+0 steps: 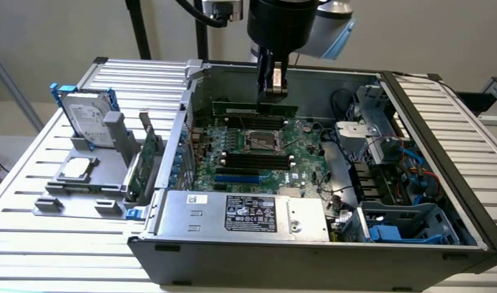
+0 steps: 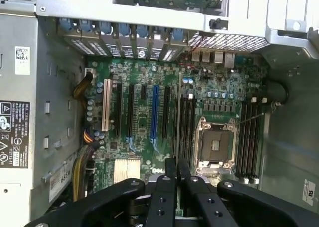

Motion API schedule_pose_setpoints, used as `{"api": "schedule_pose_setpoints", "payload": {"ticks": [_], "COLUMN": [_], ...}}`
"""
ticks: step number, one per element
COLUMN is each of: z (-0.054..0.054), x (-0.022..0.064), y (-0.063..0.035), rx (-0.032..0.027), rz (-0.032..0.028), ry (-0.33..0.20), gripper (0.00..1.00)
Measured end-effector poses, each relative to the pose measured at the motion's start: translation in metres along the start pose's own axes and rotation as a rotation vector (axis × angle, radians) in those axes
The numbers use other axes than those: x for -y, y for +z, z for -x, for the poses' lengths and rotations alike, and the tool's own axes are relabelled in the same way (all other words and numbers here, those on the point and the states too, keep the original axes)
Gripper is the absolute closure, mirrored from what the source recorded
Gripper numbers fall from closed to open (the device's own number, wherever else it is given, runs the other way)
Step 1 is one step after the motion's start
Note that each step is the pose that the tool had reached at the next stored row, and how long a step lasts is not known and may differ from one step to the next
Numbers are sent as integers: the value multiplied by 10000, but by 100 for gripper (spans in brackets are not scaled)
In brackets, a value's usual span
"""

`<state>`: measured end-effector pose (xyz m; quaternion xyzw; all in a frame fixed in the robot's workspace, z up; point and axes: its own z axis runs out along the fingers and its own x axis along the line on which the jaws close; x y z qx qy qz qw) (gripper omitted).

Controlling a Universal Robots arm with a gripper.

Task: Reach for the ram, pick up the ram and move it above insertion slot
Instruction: 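Pick up the ram and move it above insertion slot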

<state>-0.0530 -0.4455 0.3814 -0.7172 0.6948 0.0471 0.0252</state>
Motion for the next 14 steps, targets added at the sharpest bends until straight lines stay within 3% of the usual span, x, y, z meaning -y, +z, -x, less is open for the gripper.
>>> {"api": "schedule_pose_setpoints", "payload": {"ticks": [7,14], "z": [70,73], "x": [70,73], "y": [18,17], "rx": [-74,-78], "rz": [-12,-14], "ry": [137,153], "gripper": [87,87]}}
